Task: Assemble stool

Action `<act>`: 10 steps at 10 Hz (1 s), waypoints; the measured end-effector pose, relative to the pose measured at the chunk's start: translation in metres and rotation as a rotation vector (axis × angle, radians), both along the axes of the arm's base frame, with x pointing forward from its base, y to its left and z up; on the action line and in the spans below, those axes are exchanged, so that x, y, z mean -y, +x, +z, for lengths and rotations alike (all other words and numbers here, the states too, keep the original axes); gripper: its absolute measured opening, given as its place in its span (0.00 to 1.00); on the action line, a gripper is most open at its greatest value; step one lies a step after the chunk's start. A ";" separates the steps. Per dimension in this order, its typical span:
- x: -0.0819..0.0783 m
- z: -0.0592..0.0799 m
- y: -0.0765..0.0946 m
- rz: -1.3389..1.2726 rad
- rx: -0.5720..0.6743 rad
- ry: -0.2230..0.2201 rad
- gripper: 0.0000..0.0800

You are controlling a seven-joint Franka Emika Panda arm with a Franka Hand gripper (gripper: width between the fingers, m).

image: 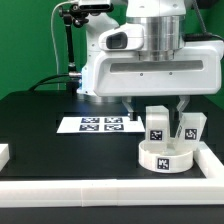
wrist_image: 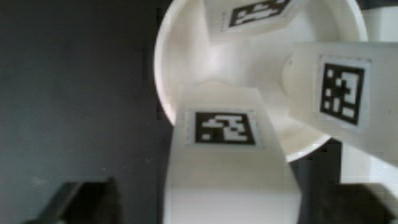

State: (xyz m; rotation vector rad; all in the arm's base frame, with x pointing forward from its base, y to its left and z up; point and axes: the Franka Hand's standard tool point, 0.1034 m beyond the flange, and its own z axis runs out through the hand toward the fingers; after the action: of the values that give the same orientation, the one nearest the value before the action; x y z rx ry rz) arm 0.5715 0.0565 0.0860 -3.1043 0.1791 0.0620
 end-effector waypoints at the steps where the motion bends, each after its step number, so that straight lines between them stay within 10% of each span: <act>1: -0.002 -0.001 -0.001 0.002 0.001 -0.001 0.59; 2: -0.003 -0.001 -0.001 0.003 0.002 -0.001 0.42; 10: -0.002 -0.002 0.000 -0.319 -0.004 -0.009 0.42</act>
Offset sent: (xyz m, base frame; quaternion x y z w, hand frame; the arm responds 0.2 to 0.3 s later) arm 0.0000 0.0000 0.0000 0.0000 0.0000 0.0000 1.0000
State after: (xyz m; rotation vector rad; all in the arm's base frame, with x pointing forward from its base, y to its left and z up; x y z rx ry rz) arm 0.5711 0.0582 0.0844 -3.0395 0.6714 0.0593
